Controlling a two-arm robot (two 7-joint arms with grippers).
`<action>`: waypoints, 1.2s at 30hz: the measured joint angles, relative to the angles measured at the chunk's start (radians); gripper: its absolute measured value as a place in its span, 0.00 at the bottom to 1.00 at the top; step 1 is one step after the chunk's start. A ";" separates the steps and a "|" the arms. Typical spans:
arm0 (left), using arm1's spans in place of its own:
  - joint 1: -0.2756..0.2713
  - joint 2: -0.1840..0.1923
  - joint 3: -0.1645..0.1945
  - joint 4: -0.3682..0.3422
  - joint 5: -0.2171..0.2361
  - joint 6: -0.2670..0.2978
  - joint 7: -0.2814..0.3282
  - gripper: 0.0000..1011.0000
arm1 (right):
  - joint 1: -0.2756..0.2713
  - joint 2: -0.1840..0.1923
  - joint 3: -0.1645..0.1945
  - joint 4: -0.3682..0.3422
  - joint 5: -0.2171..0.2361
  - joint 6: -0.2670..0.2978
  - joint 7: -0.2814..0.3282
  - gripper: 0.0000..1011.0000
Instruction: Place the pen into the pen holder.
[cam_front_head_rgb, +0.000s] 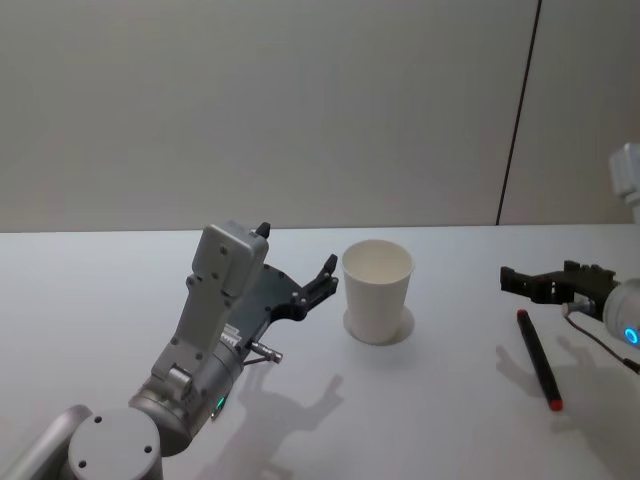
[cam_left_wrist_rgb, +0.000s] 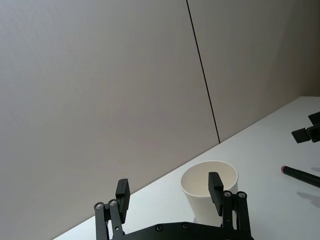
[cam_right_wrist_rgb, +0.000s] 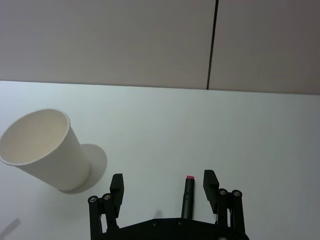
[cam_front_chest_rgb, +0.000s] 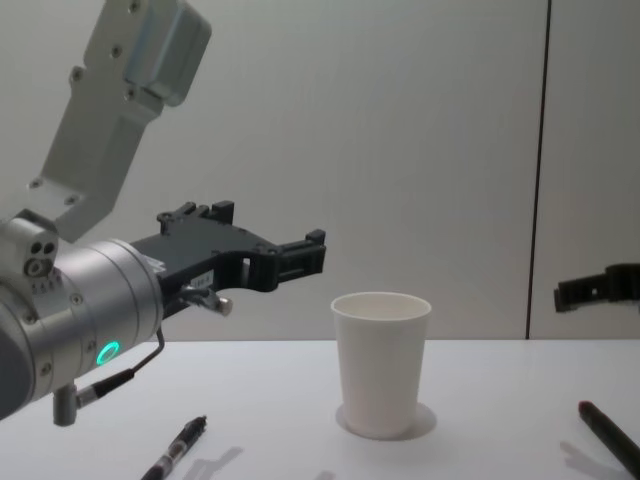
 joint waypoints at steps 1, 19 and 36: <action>0.000 0.000 0.000 0.000 0.000 0.000 0.000 0.99 | 0.003 -0.002 0.000 0.003 0.002 0.008 -0.004 0.99; 0.000 0.000 0.000 0.000 0.000 0.000 0.000 0.99 | 0.065 -0.048 0.009 0.123 0.031 0.105 -0.076 0.99; 0.000 0.000 0.000 0.000 0.000 0.000 0.000 0.99 | 0.152 -0.085 0.003 0.274 0.007 0.115 -0.071 0.99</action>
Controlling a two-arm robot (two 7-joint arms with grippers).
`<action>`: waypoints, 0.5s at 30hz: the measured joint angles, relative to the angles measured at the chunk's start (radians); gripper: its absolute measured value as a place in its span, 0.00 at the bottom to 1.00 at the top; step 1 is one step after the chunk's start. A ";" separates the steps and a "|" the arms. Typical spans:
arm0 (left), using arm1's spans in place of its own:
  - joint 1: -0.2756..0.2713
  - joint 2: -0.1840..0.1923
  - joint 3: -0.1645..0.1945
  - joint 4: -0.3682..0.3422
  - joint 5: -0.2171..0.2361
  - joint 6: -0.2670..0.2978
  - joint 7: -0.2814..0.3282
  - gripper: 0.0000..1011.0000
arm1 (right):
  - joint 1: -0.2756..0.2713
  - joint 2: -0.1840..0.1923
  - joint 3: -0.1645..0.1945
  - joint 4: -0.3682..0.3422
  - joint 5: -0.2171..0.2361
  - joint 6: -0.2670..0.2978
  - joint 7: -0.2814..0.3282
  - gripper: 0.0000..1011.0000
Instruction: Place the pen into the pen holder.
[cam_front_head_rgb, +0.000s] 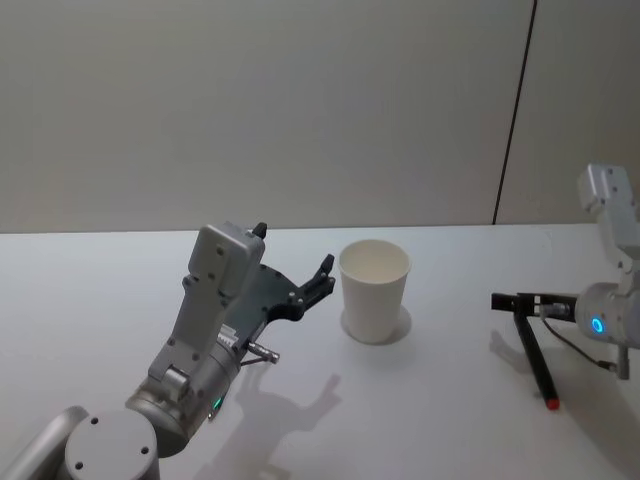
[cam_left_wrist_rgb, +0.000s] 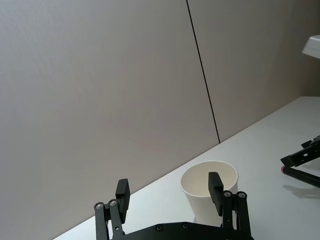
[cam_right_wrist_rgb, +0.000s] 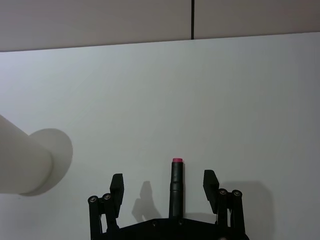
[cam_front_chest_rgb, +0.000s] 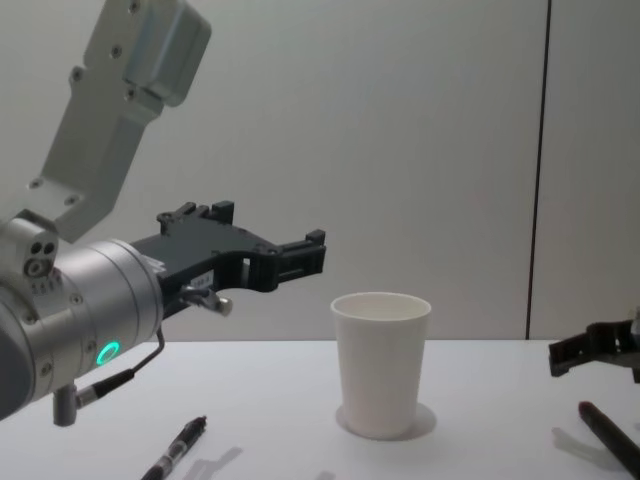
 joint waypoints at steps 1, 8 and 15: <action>0.000 0.000 0.000 0.000 0.000 0.000 0.000 0.99 | 0.008 -0.003 -0.001 0.015 -0.003 -0.001 0.003 0.99; 0.000 0.000 0.000 0.000 0.000 0.000 0.000 0.99 | 0.033 -0.014 -0.005 0.065 -0.017 -0.006 0.014 0.99; 0.000 0.000 0.000 0.000 0.000 0.000 0.000 0.99 | 0.053 -0.023 -0.009 0.107 -0.027 -0.009 0.021 0.99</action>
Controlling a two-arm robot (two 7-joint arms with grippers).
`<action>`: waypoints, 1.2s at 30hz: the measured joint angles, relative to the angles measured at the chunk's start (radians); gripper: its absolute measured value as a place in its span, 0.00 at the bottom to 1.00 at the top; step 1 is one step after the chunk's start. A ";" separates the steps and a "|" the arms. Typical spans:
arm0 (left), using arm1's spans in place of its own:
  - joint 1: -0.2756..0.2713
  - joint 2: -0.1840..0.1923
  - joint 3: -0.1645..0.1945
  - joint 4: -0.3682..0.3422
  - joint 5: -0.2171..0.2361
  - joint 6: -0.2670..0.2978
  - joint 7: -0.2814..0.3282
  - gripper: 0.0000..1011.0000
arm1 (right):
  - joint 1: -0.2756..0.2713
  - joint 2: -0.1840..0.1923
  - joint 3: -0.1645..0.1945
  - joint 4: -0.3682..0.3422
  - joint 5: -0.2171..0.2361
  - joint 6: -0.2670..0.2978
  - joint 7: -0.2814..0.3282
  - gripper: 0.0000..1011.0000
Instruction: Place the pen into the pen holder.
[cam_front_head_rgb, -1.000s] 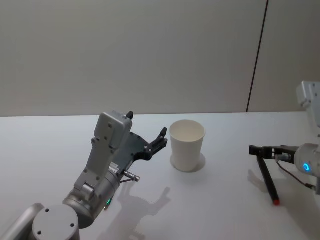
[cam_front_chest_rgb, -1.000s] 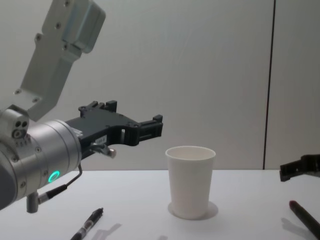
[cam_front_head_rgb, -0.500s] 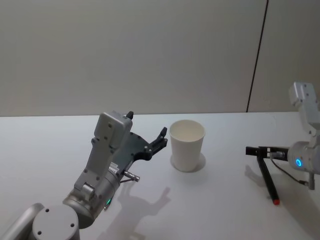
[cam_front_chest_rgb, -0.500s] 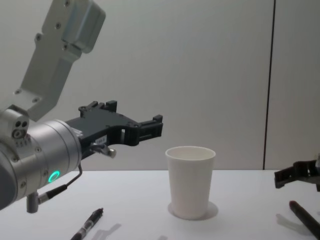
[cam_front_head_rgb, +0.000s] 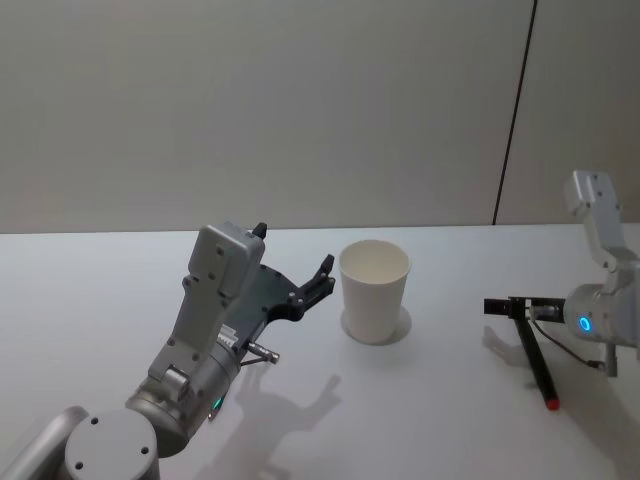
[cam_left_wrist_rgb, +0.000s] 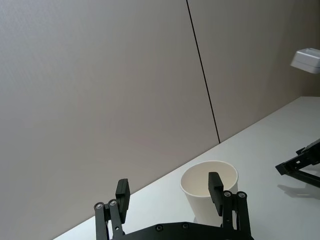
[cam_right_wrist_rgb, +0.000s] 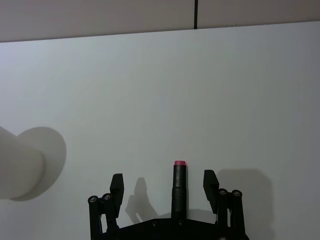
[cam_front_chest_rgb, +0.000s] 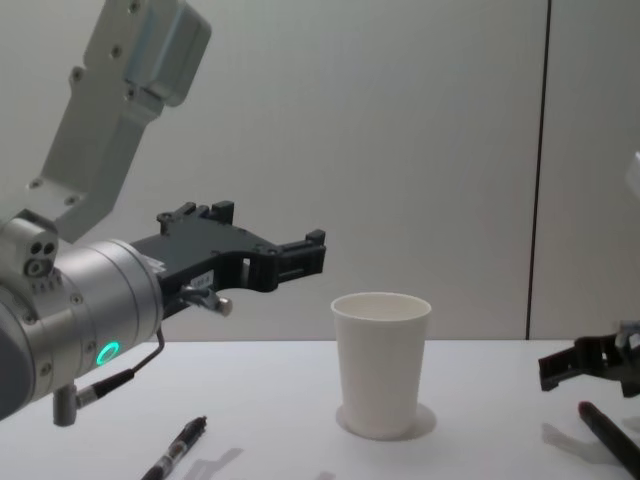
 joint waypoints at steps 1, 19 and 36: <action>0.000 0.000 0.000 0.000 0.000 0.000 0.000 0.99 | 0.002 -0.001 0.000 0.004 -0.001 0.000 0.001 0.99; 0.000 0.000 0.000 0.000 0.000 0.000 0.000 0.99 | 0.038 -0.018 -0.008 0.072 -0.035 0.035 0.012 0.99; 0.000 0.000 0.000 0.000 0.000 0.000 0.000 0.99 | 0.076 -0.023 -0.011 0.099 -0.085 0.074 0.043 0.99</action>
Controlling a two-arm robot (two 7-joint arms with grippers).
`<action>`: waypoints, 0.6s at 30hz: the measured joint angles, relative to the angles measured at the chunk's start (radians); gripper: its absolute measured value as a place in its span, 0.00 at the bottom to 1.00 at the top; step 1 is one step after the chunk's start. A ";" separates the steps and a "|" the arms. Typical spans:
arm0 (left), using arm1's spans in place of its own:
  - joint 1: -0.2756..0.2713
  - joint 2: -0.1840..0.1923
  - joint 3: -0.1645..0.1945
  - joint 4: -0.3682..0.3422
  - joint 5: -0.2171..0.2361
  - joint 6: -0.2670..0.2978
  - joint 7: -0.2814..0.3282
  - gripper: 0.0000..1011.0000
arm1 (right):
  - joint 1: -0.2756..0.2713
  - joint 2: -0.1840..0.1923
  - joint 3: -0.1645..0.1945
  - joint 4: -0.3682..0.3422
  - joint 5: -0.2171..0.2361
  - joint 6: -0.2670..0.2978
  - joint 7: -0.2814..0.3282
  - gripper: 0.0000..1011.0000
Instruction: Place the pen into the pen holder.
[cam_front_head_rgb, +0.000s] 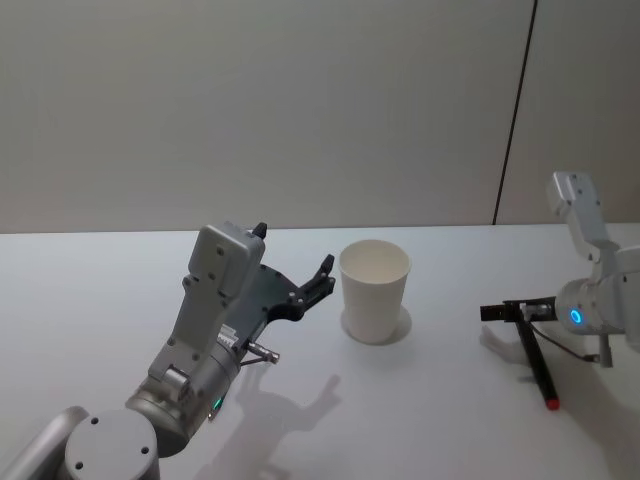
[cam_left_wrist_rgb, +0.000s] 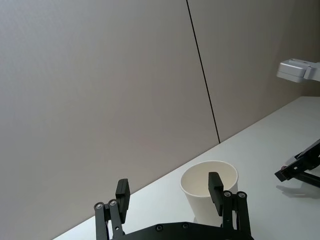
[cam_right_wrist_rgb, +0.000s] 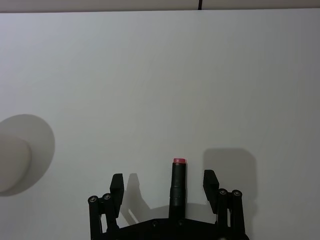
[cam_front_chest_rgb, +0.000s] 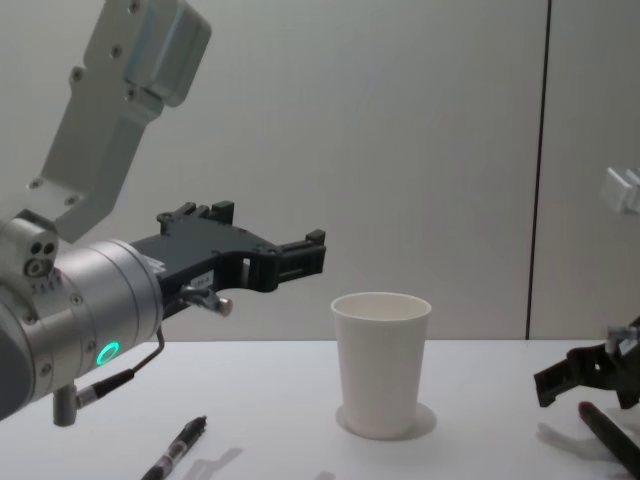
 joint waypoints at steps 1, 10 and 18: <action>0.000 0.000 0.000 0.000 0.000 0.000 0.000 0.99 | 0.002 0.000 0.000 0.002 -0.002 0.001 0.002 0.99; 0.000 0.000 0.000 0.000 0.000 0.000 0.000 0.99 | 0.019 0.000 0.003 0.026 -0.027 0.003 0.020 0.99; 0.000 0.000 0.000 0.000 0.000 0.000 0.000 0.99 | 0.028 0.000 0.006 0.047 -0.040 -0.003 0.035 0.99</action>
